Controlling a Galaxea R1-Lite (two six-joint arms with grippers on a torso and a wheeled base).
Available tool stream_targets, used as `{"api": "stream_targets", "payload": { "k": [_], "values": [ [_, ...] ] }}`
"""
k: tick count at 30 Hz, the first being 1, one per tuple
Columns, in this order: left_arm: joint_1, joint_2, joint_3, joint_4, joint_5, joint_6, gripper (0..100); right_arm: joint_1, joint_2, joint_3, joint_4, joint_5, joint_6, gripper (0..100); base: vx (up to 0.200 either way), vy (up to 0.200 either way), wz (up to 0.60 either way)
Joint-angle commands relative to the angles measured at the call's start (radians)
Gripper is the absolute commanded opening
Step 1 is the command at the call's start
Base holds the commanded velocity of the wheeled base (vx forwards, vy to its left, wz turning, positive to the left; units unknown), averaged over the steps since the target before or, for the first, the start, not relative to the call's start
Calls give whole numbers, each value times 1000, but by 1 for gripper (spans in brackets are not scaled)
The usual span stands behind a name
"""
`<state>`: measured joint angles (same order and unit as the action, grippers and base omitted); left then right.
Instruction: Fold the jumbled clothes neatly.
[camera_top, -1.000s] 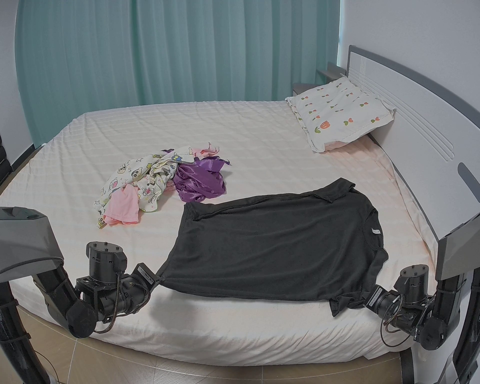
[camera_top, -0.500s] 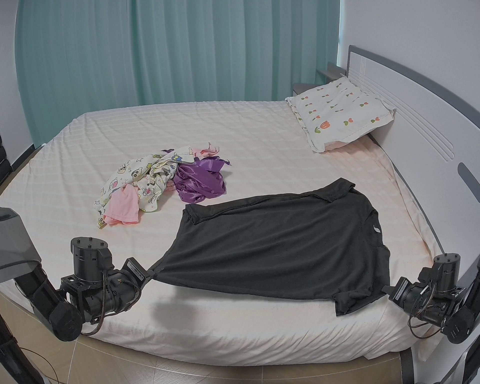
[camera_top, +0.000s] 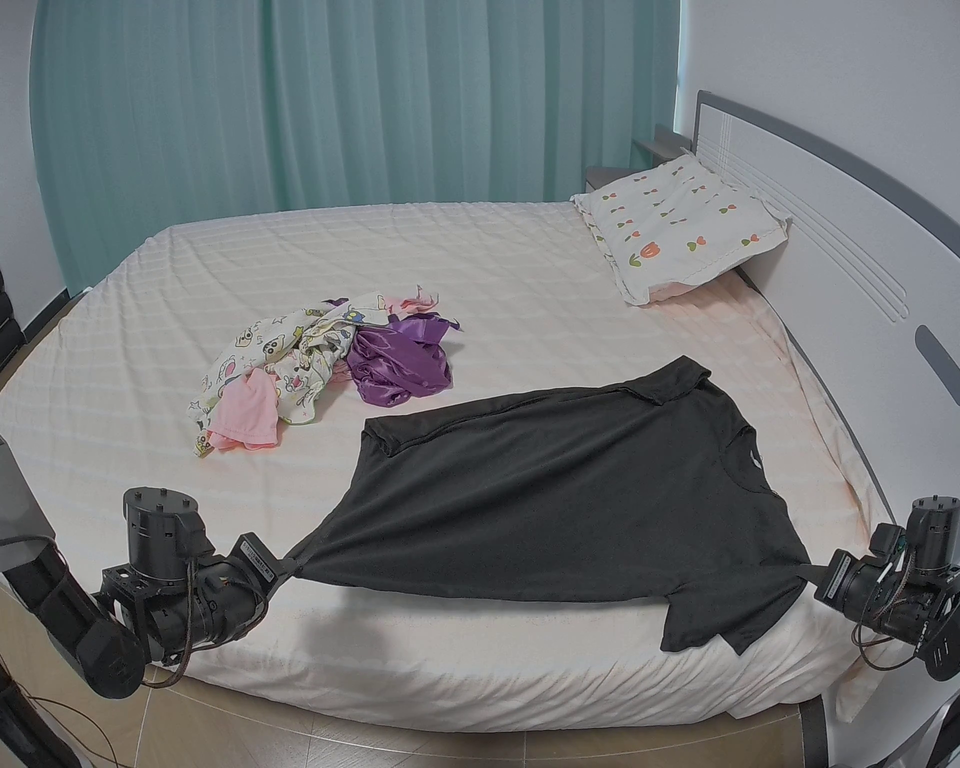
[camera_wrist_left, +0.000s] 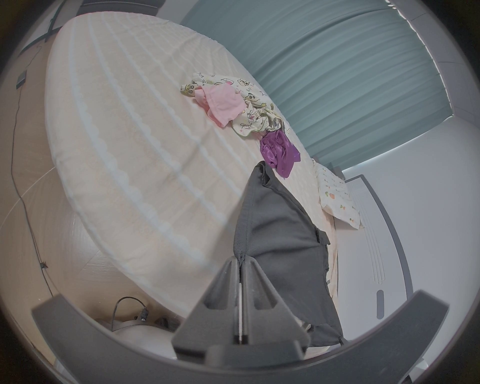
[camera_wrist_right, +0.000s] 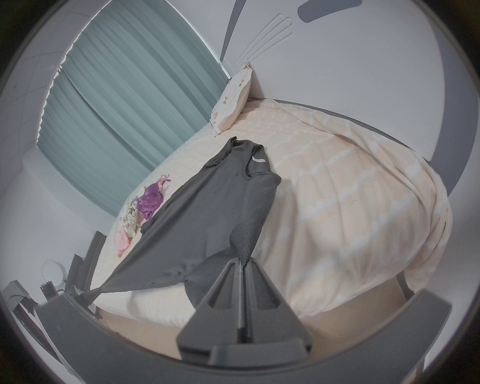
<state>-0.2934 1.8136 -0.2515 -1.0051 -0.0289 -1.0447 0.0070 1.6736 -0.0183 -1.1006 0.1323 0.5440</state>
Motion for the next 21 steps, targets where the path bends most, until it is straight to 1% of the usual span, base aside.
{"api": "stream_targets", "payload": {
  "k": [1, 5, 8, 10, 14, 17, 19, 21],
  "values": [
    [-1, -7, 29, 0, -2, 12, 0, -21, 11, 1, 21, 3, -26, 0, 0, 0, 0],
    [-3, 0, 46, 0, -5, 29, 0, -35, 23, -2, 24, 3, -38, 0, 0, 0, 0],
    [-4, 1, 52, 0, -5, 29, 0, -42, 24, -3, 30, 3, -45, 0, 0, 0, 0],
    [-6, 3, 54, 2, -8, 29, 0, -45, 21, -2, 42, 3, -69, 0, 0, 0, 0],
    [-7, -5, 60, 2, -19, 28, 0, -45, -9, -3, 45, 3, -73, 0, 0, 0, 0],
    [-7, -8, 72, 3, -35, 28, 0, -35, -31, 1, 81, 3, -76, 0, 0, 0, 0],
    [-7, -5, 92, 2, -37, 28, 0, -39, -32, 1, 142, 6, -90, 0, 0, 0, 0],
    [-6, -2, 97, 0, -37, 28, 0, -42, -32, 4, 147, 7, -95, 0, 0, 0, 0]
  ]
}}
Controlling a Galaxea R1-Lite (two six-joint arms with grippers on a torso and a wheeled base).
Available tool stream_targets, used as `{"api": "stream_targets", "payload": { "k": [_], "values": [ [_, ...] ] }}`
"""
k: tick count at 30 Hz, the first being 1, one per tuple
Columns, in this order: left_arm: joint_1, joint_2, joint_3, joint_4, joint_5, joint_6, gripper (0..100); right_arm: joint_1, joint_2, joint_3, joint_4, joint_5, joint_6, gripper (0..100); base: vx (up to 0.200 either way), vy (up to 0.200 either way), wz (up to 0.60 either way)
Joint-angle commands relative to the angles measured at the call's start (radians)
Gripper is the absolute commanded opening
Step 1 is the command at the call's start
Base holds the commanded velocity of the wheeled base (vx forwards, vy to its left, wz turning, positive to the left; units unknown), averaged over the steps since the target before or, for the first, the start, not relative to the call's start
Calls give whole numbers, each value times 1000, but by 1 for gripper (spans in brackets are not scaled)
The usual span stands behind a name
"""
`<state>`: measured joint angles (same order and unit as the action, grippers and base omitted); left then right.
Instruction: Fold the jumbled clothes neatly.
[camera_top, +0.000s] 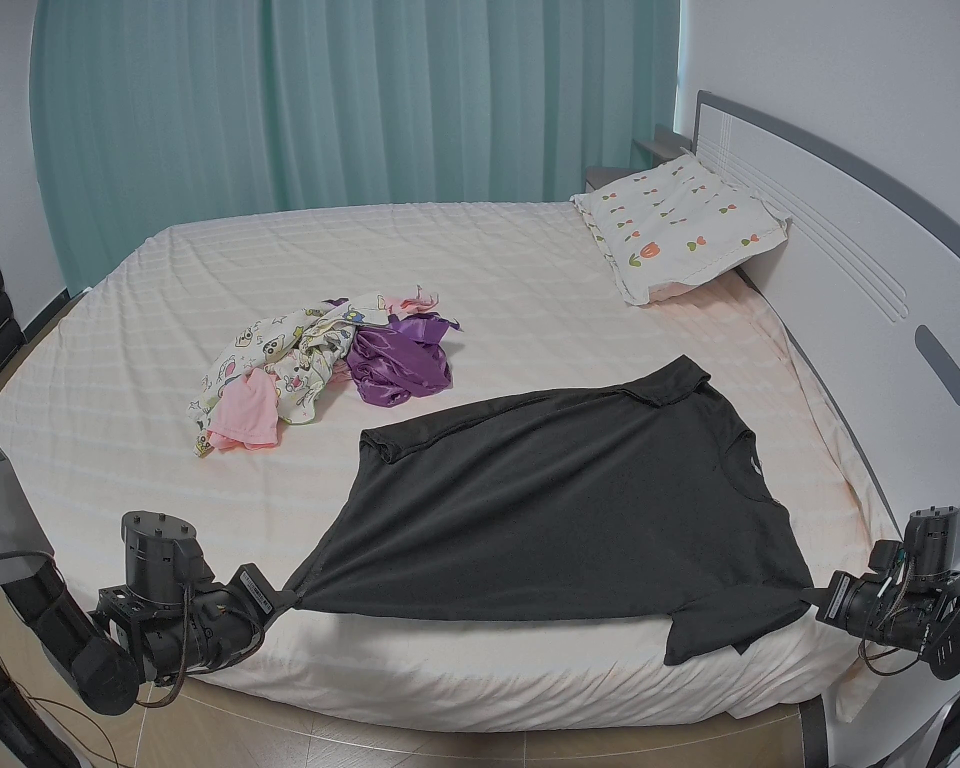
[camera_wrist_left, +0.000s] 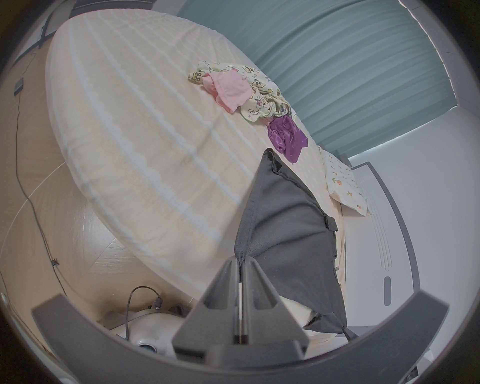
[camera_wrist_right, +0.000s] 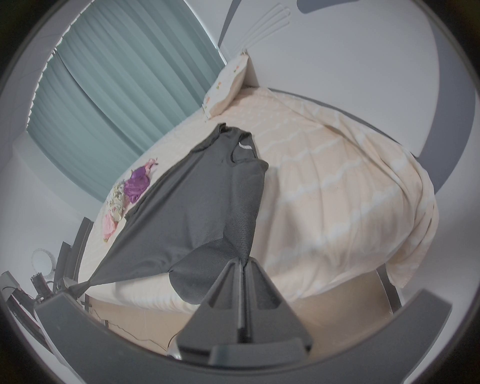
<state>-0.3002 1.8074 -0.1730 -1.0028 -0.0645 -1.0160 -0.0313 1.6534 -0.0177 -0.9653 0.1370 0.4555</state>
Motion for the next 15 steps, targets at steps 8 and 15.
{"api": "stream_targets", "payload": {
  "k": [8, 15],
  "values": [
    [0, 0, 55, -2, -1, 0, 0, -41, -35, -4, 19, 1, -46, 0, 0, 0, 0],
    [0, 9, 63, -2, -5, 2, 0, -29, -49, -1, 109, 4, -61, 0, 0, 0, 0]
  ]
}}
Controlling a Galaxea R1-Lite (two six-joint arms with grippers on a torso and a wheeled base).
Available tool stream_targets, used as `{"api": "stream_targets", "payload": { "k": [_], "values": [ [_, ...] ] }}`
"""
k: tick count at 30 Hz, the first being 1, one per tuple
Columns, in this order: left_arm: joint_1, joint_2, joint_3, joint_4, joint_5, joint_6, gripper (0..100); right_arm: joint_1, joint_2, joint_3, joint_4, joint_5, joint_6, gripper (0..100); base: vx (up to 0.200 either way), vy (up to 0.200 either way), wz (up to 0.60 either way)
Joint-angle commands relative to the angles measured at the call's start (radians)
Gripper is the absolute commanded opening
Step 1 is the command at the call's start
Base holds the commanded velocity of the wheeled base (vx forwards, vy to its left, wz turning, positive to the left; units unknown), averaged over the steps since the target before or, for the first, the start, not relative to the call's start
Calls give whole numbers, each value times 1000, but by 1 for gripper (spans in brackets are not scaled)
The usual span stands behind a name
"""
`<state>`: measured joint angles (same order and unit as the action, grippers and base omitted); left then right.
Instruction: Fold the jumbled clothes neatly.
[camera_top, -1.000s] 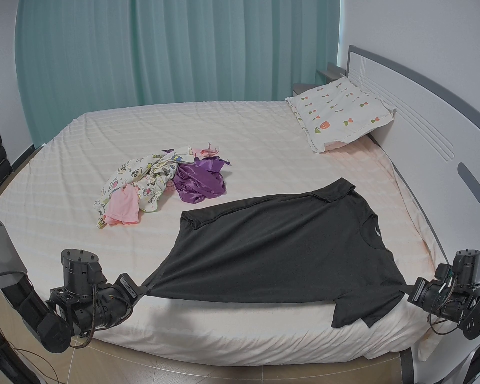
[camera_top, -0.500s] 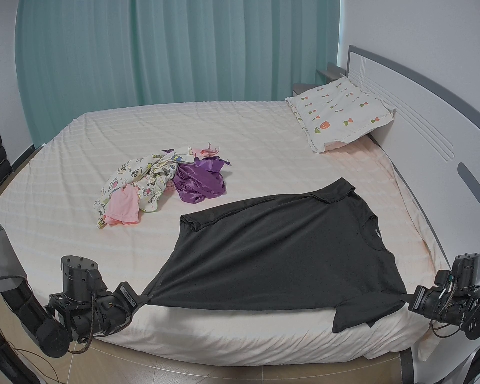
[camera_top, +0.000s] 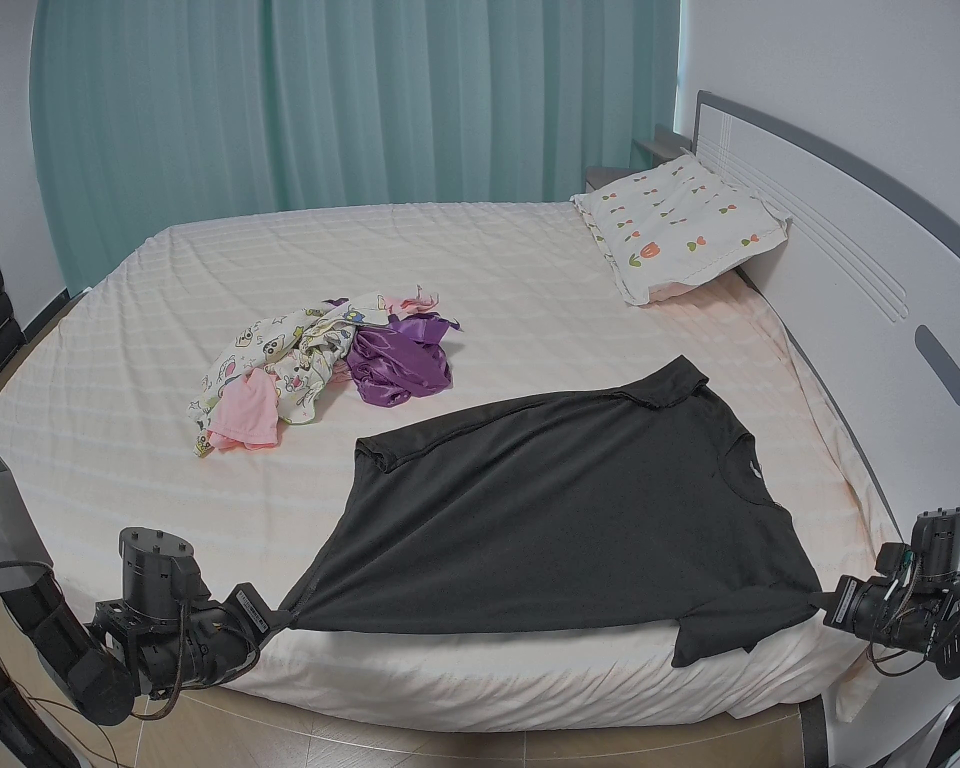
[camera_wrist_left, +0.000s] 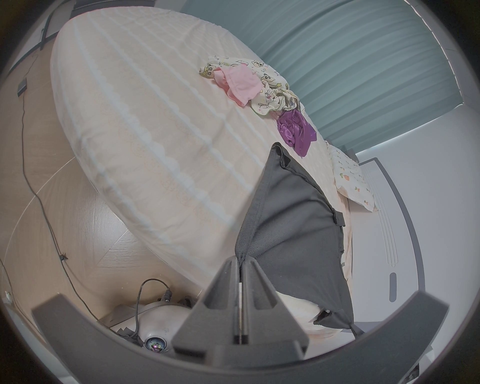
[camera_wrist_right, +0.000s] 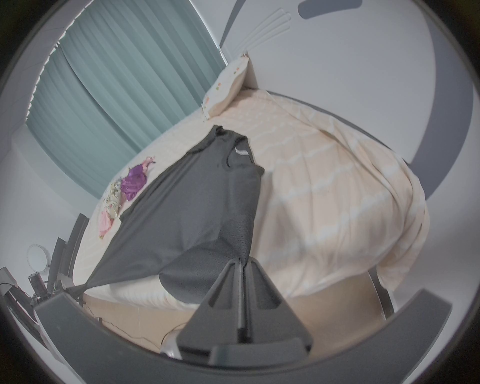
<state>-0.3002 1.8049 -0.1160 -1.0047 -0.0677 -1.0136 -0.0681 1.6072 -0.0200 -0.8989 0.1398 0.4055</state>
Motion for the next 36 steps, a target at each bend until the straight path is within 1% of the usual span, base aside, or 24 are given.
{"api": "stream_targets", "payload": {
  "k": [1, 9, 10, 11, 12, 18, 23, 25, 27, 30, 31, 34, 36],
  "values": [
    [0, 13, 6, -2, -1, 0, 0, 7, 7, -1, 57, 3, -19, 0, 0, 0, 0],
    [-14, 28, 13, -2, -24, 1, 0, 4, 82, -3, 55, 4, -74, 0, 0, 0, 0],
    [-14, 36, 10, -2, -26, 1, 0, 2, 92, -8, 54, 3, -73, 100, 0, 0, 0],
    [-14, 45, 7, -2, -26, 4, 0, 2, 100, -15, 54, 3, -73, 100, 0, 0, 0],
    [-14, 62, 6, -8, -26, 13, 100, 2, 108, -24, 57, 6, -71, 100, 0, 0, 0],
    [-10, 70, -13, -11, -24, 29, 100, 1, 103, -57, 54, 11, -63, 100, 0, 0, 0],
    [27, 30, -64, -3, -23, 29, 100, 13, 100, -138, 57, 11, 6, 100, 0, 0, 0],
    [41, 22, -96, 1, -23, 29, 100, 36, 111, -169, 55, 9, 27, 100, 0, 0, 0],
    [46, 27, -122, 3, -23, 29, 100, 51, 120, -196, 57, 9, 50, 100, 0, 0, 0],
    [47, 34, -154, 0, -24, 29, 100, 54, 134, -235, 58, 7, 76, 100, 0, 0, 0],
    [47, 37, -160, -5, -26, 27, 100, 54, 134, -238, 57, 7, 85, 100, 0, 0, 0],
    [50, 53, -183, -8, -35, 26, 100, 63, 135, -230, 57, 9, 110, 100, 200, 0, 0],
    [55, 62, -192, -8, -37, 23, 100, 73, 145, -233, 54, 9, 124, 100, 0, 0, 0]
  ]
}}
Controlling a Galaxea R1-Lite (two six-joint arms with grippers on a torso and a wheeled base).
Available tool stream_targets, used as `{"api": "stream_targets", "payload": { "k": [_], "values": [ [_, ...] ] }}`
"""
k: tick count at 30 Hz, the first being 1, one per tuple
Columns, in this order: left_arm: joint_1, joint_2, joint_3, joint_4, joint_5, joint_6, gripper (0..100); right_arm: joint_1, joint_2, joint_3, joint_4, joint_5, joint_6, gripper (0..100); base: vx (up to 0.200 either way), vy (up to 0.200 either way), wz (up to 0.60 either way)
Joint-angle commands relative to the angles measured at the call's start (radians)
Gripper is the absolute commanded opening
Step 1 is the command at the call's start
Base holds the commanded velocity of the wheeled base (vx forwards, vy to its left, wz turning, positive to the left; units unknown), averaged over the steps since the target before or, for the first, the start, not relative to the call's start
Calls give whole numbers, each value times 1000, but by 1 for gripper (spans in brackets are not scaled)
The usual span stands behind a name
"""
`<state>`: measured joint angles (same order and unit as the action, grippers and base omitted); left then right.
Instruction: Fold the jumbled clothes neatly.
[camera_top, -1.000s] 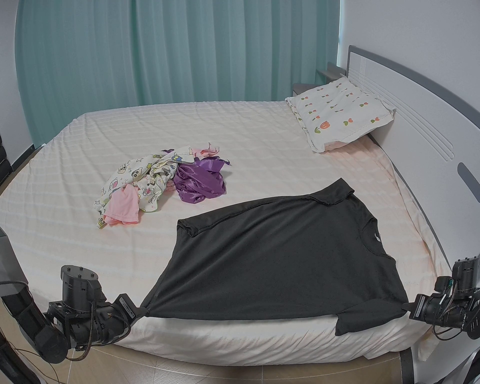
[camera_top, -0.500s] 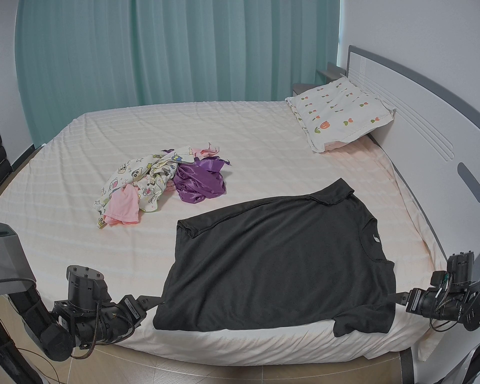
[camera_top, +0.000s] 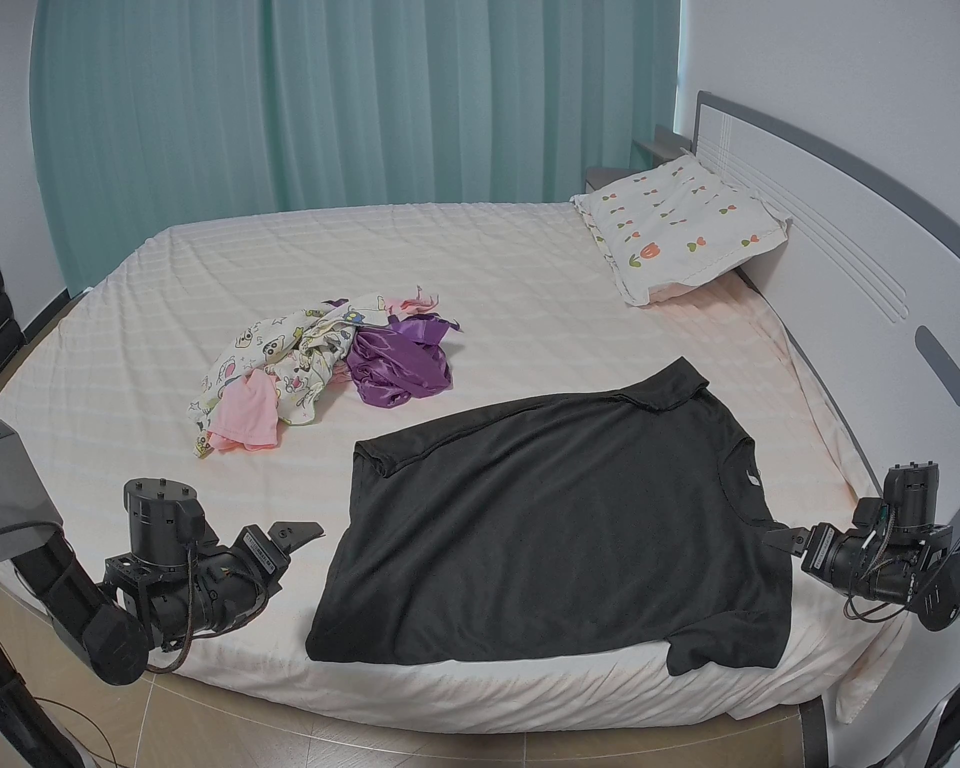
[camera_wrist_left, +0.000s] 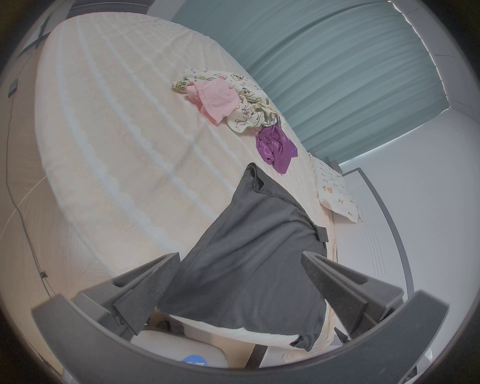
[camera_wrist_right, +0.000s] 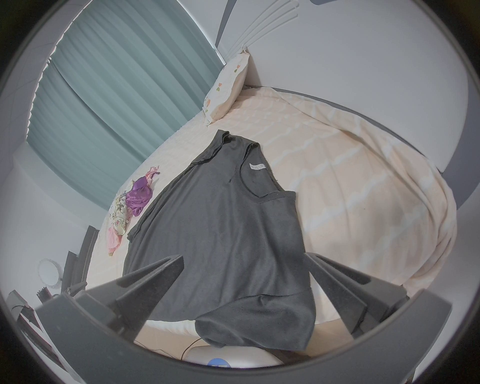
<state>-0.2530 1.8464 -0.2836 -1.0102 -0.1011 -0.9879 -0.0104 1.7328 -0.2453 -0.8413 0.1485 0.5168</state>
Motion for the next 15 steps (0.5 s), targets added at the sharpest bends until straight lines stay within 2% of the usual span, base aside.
{"api": "stream_targets", "payload": {
  "k": [1, 10, 15],
  "values": [
    [12, 27, -28, -2, -3, -3, 100, 15, 25, -11, -4, -1, 15, 100, 0, 0, 0],
    [17, 48, -19, -4, 1, -3, 100, 47, 24, 1, -2, -9, 15, 100, 0, 0, 0],
    [17, 53, -19, -2, -6, -5, 100, 47, 25, 4, -2, -9, 15, 100, 200, 0, 0]
  ]
}}
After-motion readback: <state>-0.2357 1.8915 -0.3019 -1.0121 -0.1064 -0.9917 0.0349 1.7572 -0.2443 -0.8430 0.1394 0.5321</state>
